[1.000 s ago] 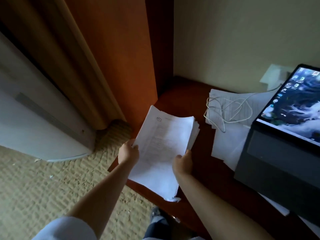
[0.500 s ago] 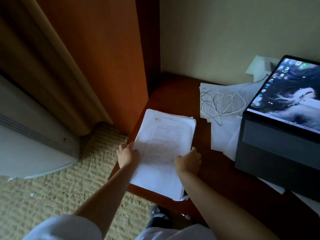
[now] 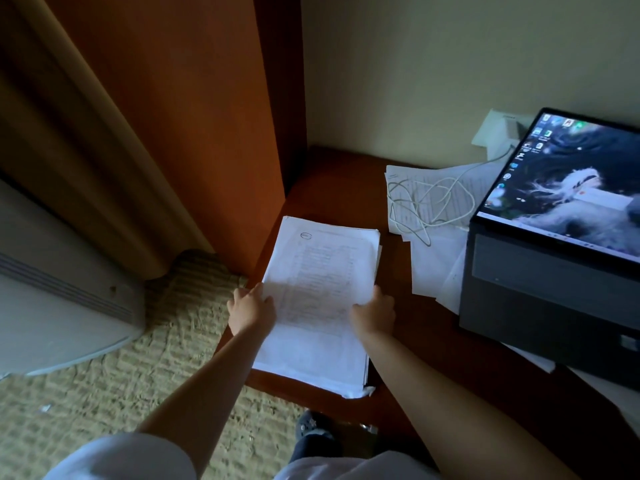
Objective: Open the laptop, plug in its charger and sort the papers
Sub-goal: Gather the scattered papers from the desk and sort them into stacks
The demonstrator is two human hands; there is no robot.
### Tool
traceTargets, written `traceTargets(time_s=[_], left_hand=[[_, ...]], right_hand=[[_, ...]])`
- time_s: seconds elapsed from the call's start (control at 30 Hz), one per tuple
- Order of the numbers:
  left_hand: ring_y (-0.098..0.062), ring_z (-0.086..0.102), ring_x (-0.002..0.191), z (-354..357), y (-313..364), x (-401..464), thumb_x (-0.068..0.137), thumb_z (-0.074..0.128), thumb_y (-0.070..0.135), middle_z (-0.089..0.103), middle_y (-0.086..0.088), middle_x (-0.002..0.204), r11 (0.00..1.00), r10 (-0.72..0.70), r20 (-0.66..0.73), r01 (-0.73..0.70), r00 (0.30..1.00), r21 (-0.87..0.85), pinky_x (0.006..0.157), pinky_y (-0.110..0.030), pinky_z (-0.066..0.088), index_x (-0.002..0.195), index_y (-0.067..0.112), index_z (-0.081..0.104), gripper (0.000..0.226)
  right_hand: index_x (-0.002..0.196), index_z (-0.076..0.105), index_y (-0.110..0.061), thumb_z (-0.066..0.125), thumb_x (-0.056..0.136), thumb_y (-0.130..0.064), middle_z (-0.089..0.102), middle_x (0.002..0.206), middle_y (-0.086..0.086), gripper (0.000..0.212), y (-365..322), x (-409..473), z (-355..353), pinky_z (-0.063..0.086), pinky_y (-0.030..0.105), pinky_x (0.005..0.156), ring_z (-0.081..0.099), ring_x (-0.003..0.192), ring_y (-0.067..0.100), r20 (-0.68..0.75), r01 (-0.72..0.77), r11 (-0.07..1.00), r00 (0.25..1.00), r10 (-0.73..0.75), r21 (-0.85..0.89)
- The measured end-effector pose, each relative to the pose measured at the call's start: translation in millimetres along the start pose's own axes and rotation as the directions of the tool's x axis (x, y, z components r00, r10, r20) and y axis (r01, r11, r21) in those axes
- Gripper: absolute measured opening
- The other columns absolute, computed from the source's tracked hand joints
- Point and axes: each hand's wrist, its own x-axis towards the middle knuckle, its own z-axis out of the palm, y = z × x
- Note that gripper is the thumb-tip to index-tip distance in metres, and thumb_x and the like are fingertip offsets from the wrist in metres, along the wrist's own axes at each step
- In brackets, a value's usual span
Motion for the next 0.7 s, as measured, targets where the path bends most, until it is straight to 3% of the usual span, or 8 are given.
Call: traceTargets(time_s=[0.1, 0.3, 0.47, 0.6, 0.63, 0.7], left_hand=[[-0.034, 0.035, 0.126, 2, -1, 2, 0.097, 0.042, 0.026, 0.036, -0.011, 0.142, 1.0, 0.003, 0.007, -0.003, 1.0, 0.002, 0.099, -0.043, 0.039, 0.141, 0.024, 0.043, 0.044], [-0.034, 0.037, 0.131, -1, -1, 9, 0.092, 0.047, 0.021, 0.038, -0.011, 0.146, 0.997, -0.053, 0.03, 0.055, 0.998, -0.054, 0.108, -0.045, 0.035, 0.147, 0.017, 0.032, 0.057], [-0.031, 0.032, 0.134, -3, 13, -15, 0.089, 0.046, 0.013, 0.035, -0.009, 0.149, 0.995, -0.088, -0.017, 0.088, 0.996, -0.04, 0.105, -0.045, 0.036, 0.149, 0.019, 0.026, 0.063], [-0.029, 0.032, 0.134, 8, 30, -53, 0.09, 0.048, 0.015, 0.037, -0.009, 0.146, 0.996, -0.059, -0.086, 0.054, 0.994, -0.068, 0.107, -0.043, 0.035, 0.144, 0.02, 0.036, 0.056], [-0.029, 0.035, 0.133, 12, 35, -62, 0.091, 0.048, 0.014, 0.038, -0.01, 0.145, 0.995, -0.055, -0.087, 0.048, 0.995, -0.087, 0.107, -0.042, 0.036, 0.142, 0.019, 0.039, 0.053], [-0.029, 0.045, 0.125, 22, 44, -79, 0.091, 0.049, 0.015, 0.043, -0.01, 0.142, 0.989, -0.058, -0.089, 0.045, 0.994, -0.142, 0.101, -0.039, 0.043, 0.137, 0.017, 0.047, 0.046]], right_hand=[[0.133, 0.045, -0.008, 0.051, 0.087, -0.012, 0.041, 0.132, 0.015, 0.046, 2, -1, 0, 0.048, 0.04, 0.094, 0.046, 0.12, 0.034, 0.007, 0.009, 0.999, 1.0, -0.009, -0.043], [0.128, 0.048, -0.012, 0.051, 0.085, -0.014, 0.039, 0.128, 0.011, 0.044, 6, 4, -8, 0.053, 0.039, 0.086, 0.05, 0.112, 0.031, 0.113, 0.031, 1.0, 0.993, -0.031, 0.004], [0.122, 0.052, -0.013, 0.049, 0.083, -0.012, 0.05, 0.123, 0.01, 0.039, 9, 7, -25, 0.055, 0.034, 0.073, 0.059, 0.098, 0.028, 0.161, 0.064, 0.994, 0.984, -0.077, 0.086], [0.121, 0.051, -0.012, 0.046, 0.085, -0.007, 0.057, 0.106, 0.002, 0.036, 18, 3, -48, 0.047, 0.025, 0.056, 0.055, 0.075, 0.013, 0.258, 0.12, 0.977, 0.952, -0.164, 0.177], [0.127, 0.049, -0.012, 0.046, 0.087, -0.008, 0.056, 0.106, 0.001, 0.04, 21, 2, -54, 0.044, 0.024, 0.055, 0.055, 0.077, 0.012, 0.278, 0.139, 0.973, 0.942, -0.187, 0.185], [0.137, 0.041, -0.015, 0.046, 0.09, -0.012, 0.055, 0.121, 0.003, 0.047, 31, -1, -69, 0.045, 0.025, 0.068, 0.058, 0.096, 0.018, 0.306, 0.164, 0.967, 0.927, -0.218, 0.193]])
